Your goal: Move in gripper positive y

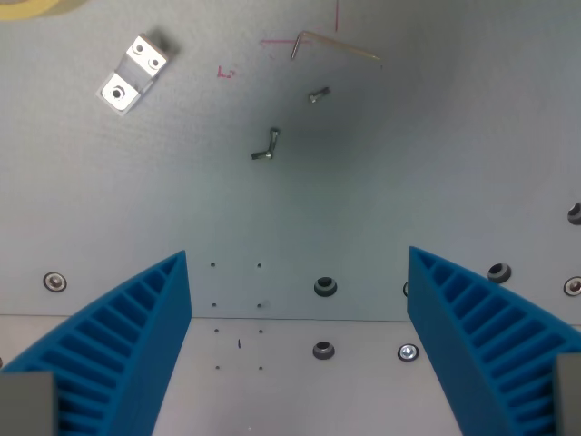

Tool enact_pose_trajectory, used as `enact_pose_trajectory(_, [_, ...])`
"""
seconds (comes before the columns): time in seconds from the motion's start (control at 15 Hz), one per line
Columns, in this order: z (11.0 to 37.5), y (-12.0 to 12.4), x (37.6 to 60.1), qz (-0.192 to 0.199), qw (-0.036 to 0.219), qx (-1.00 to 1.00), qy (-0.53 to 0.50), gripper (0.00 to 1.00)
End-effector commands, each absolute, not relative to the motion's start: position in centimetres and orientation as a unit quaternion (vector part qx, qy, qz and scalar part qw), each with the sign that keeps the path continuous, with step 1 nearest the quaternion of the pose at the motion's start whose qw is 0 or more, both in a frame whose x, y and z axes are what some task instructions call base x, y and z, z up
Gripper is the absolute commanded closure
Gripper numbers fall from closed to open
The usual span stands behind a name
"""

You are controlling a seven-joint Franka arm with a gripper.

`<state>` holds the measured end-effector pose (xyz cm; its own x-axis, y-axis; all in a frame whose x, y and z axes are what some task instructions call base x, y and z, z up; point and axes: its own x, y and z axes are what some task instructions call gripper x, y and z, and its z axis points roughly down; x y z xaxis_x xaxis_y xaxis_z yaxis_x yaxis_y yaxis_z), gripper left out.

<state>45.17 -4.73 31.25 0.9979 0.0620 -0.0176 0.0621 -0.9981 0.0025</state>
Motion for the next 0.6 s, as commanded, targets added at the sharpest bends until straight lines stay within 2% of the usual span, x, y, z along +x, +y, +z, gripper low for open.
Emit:
enact_pose_trajectory(0.07, [31.5, -5.2, 45.2, -0.005, 0.002, 1.0, 0.031, 0.0])
enact_pose_trajectory(0.6, [31.6, -9.2, 45.5, -0.005, 0.002, 1.0, 0.031, 0.0])
